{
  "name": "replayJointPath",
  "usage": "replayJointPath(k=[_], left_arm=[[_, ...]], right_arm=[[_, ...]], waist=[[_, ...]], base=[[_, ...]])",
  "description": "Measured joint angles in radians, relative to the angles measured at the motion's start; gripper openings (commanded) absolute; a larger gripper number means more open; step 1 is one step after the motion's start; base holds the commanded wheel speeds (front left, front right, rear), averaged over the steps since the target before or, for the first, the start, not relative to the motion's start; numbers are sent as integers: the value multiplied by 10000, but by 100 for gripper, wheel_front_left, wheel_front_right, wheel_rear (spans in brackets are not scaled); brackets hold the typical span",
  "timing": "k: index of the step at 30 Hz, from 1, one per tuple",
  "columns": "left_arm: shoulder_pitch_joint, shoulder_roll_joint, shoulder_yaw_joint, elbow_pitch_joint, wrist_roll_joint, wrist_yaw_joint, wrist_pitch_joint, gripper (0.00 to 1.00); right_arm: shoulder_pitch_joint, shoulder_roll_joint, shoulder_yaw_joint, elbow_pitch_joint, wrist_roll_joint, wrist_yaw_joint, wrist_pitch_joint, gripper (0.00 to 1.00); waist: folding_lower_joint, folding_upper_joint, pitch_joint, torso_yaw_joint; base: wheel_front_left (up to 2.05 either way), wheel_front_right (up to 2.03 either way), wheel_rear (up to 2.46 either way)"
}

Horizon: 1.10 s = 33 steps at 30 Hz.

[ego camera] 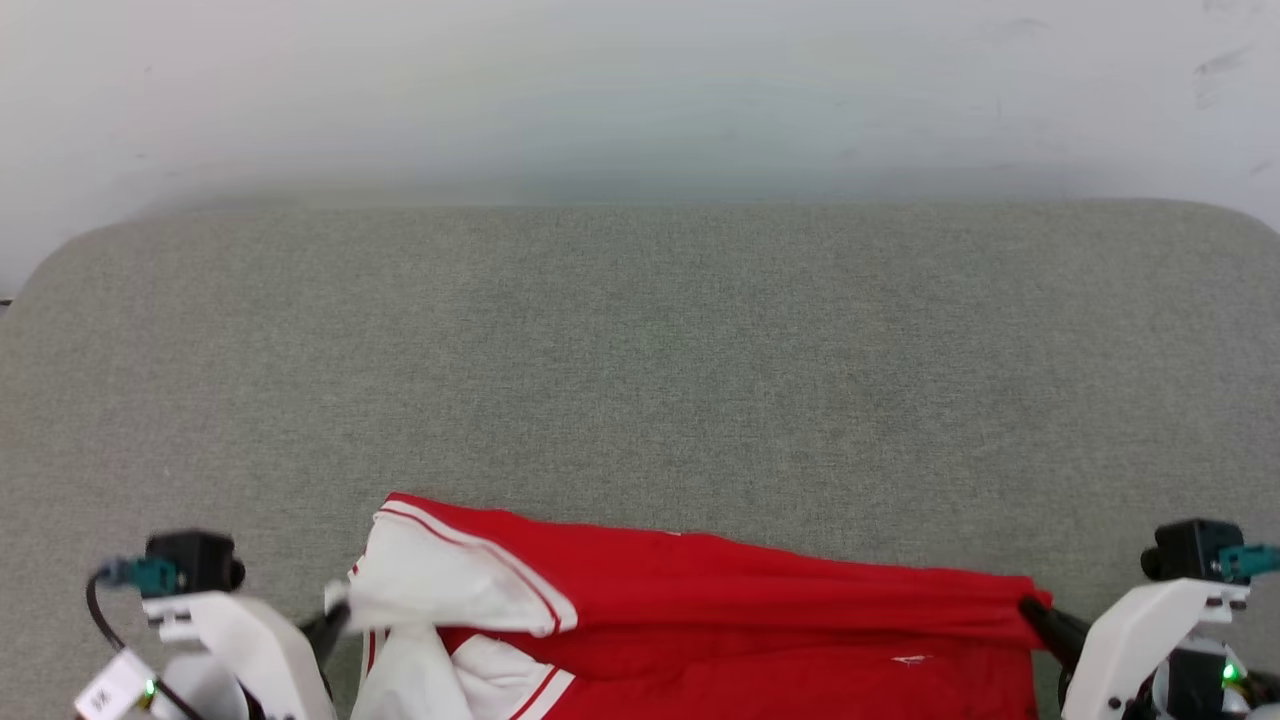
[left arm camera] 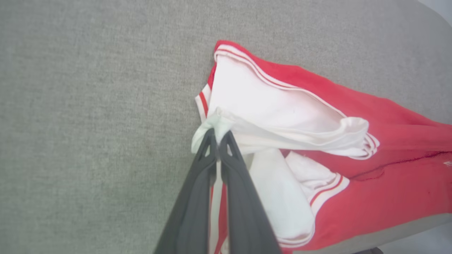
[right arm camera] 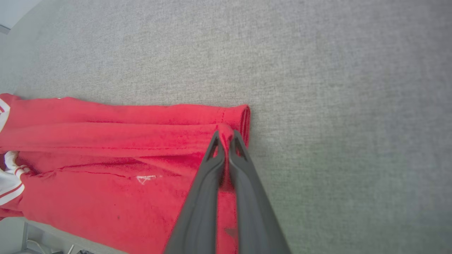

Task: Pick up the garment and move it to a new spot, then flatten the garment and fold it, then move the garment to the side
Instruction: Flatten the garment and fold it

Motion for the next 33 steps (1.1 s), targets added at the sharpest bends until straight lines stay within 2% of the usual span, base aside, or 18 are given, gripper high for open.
replayJointPath(k=[5,10,11,12,13,14,15,20,24,28,33], left_arm=[[1277,-305,-15,-176,-451,267,-267,0],[1874,-658,-192,127,-775,234,-336,0],[1892,-727,-232,213,-792,174,-351,0],[1886,-842,-221,311,-836,121,-422,0],[1880,-949,-228,387,-899,44,-447,12],[1869,-1022,-245,477,-894,6,-493,49],[1828,-1081,-244,560,-894,-35,-520,100],[1530,-1266,-224,800,-777,-477,-972,100],[1375,-1221,-128,727,-408,-560,-1538,100],[1147,-1218,169,324,150,-466,-2545,100],[829,-1231,437,-178,1122,42,-3852,100]], right_arm=[[476,276,-384,301,46,0,-395,0],[794,460,-414,614,48,-2,-644,0],[804,491,-420,679,52,-2,-755,7],[812,525,-418,746,71,-2,-838,42],[833,550,-393,803,117,-2,-890,100],[875,583,-364,798,134,-2,-1028,100],[912,612,-359,794,178,-2,-1154,100],[992,663,-301,451,226,-2,-1904,100],[1252,543,-422,-109,201,-2,-2148,100],[1387,384,-895,-731,102,-2,-1521,100],[1572,75,-1417,-938,-98,-2,-290,100]], waist=[[0,0,-128,-8],[0,0,-192,-45],[-1,0,-190,-58],[0,0,-191,-62],[0,0,-198,-70],[0,0,-207,-78],[0,0,-219,-82],[1,1,-401,-81],[1,1,-640,-97],[0,0,-808,-147],[1,1,-841,-103]], base=[[0,0,0],[0,0,0],[0,0,0],[0,0,0],[0,0,0],[0,0,0],[0,0,0],[0,0,0],[0,0,0],[0,0,0],[0,0,0]])
